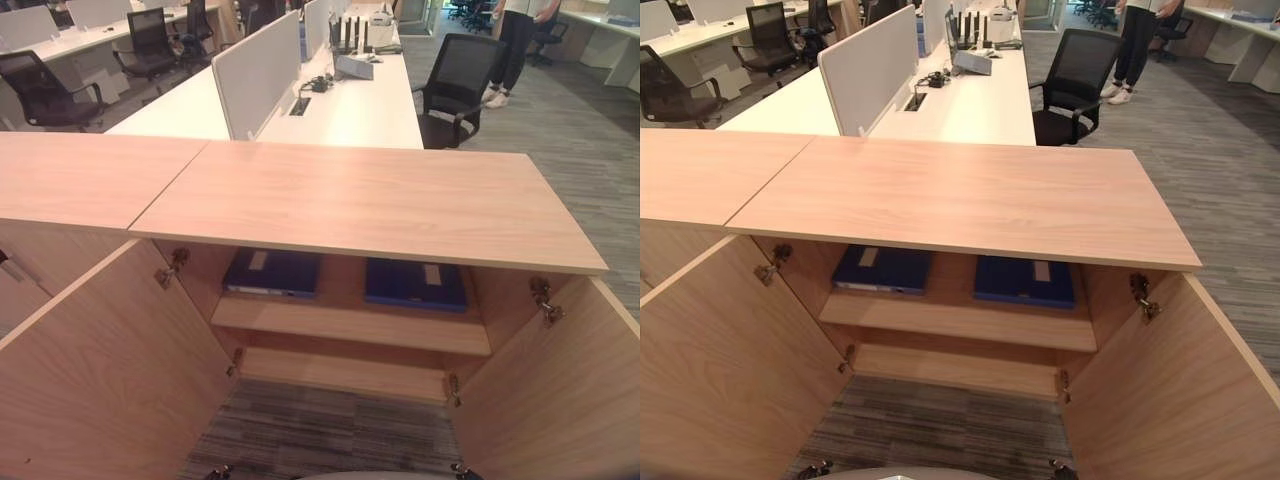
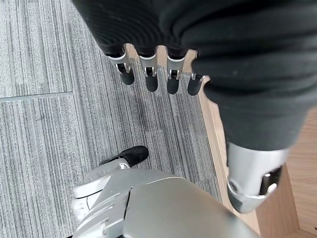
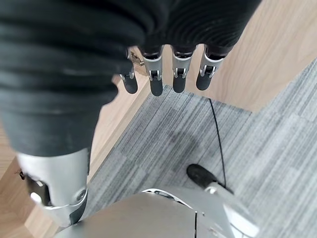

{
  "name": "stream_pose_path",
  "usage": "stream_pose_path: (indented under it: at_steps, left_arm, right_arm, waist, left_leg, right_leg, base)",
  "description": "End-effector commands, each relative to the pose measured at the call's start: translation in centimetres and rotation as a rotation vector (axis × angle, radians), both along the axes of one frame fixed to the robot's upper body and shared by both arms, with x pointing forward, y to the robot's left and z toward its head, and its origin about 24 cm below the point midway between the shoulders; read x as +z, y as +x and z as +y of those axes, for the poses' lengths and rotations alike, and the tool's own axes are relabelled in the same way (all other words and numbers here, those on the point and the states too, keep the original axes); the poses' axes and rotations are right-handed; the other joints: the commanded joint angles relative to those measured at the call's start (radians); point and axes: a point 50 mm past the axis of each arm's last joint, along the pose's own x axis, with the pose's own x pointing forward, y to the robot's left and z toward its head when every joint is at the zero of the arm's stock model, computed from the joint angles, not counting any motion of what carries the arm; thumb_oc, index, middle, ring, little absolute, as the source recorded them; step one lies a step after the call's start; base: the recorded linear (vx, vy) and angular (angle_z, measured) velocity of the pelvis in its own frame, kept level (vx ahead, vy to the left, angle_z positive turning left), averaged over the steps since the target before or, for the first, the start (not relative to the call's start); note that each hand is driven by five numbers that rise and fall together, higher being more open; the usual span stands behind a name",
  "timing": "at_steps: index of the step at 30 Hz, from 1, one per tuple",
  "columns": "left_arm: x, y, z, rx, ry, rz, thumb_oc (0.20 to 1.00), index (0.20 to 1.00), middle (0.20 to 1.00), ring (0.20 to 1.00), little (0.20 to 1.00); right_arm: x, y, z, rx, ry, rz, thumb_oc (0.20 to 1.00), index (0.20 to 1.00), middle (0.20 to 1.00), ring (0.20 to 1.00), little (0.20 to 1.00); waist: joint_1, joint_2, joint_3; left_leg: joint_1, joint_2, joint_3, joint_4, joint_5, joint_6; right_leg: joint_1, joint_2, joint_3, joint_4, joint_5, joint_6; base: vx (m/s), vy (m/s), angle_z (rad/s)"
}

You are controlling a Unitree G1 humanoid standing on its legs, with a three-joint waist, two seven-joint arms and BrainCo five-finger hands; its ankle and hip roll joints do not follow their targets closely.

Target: Put the empty folder in the office cabinet

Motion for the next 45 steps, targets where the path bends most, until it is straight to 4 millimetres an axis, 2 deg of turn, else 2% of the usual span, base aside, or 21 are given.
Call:
stream_pose_path:
  at_steps: [1,3,8,9,12,26,45]
  left_arm:
    - [0.6,2.0,1.6,0.025,0.047,-0.031,1.000,1.000,1.000,1.000,1.000]
    - [0.6,1.9,1.7,0.033,0.044,-0.027,1.000,1.000,1.000,1.000,1.000]
    - [0.5,1.9,1.2,0.025,0.027,-0.027,1.000,1.000,1.000,1.000,1.000]
    - [0.5,2.8,0.5,0.030,0.011,-0.055,1.000,1.000,1.000,1.000,1.000]
    - [0.6,3.5,0.3,0.023,0.009,-0.074,1.000,1.000,1.000,1.000,1.000]
    - [0.5,3.7,-0.3,0.011,-0.005,-0.064,1.000,1.000,1.000,1.000,1.000]
    - [0.4,3.9,-0.7,0.002,-0.009,-0.066,1.000,1.000,1.000,1.000,1.000]
  right_arm:
    - [0.2,1.4,0.4,0.064,0.002,-0.027,1.000,1.000,1.000,1.000,1.000]
    - [0.1,0.7,0.1,0.060,-0.001,-0.008,1.000,1.000,1.000,1.000,1.000]
    - [0.1,0.8,-0.4,0.050,-0.022,0.009,1.000,1.000,1.000,1.000,1.000]
    - [0.2,1.1,-0.2,0.050,-0.019,-0.003,1.000,1.000,1.000,1.000,1.000]
    - [0.2,1.6,0.2,0.051,-0.005,-0.008,1.000,1.000,1.000,1.000,1.000]
    - [0.2,2.3,0.3,0.073,-0.012,-0.007,1.000,1.000,1.000,1.000,1.000]
    - [0.1,2.2,0.3,0.072,-0.013,0.000,1.000,1.000,1.000,1.000,1.000]
  waist:
    - [0.030,-0.013,0.017]
    - [0.029,-0.010,0.014]
    - [0.027,-0.006,0.015]
    - [0.026,-0.006,0.013]
    - [0.027,-0.005,0.012]
    - [0.029,-0.001,0.008]
    - [0.029,-0.006,0.005]
  left_leg:
    - [0.065,0.039,0.020,0.012,-0.103,-0.047]
    - [0.066,0.039,0.019,0.012,-0.104,-0.048]
    - [0.064,0.040,0.016,0.012,-0.103,-0.047]
    - [0.063,0.040,0.014,0.012,-0.103,-0.046]
    - [0.063,0.040,0.015,0.012,-0.102,-0.047]
    - [0.059,0.042,0.014,0.012,-0.099,-0.047]
    - [0.056,0.043,0.013,0.012,-0.099,-0.046]
  right_leg:
    - [-0.068,-0.077,0.039,0.030,0.065,0.104]
    - [-0.068,-0.077,0.039,0.030,0.064,0.104]
    - [-0.069,-0.077,0.037,0.030,0.065,0.103]
    - [-0.069,-0.078,0.036,0.030,0.065,0.103]
    - [-0.069,-0.077,0.033,0.030,0.064,0.102]
    - [-0.071,-0.073,0.027,0.028,0.065,0.099]
    - [-0.073,-0.073,0.026,0.020,0.069,0.100]
  base:
    - [0.00,0.000,0.00]
    - [0.00,0.000,0.00]
    - [0.00,0.000,0.00]
    - [0.00,0.000,0.00]
    - [0.00,0.000,0.00]
    - [0.00,0.000,0.00]
    - [0.00,0.000,0.00]
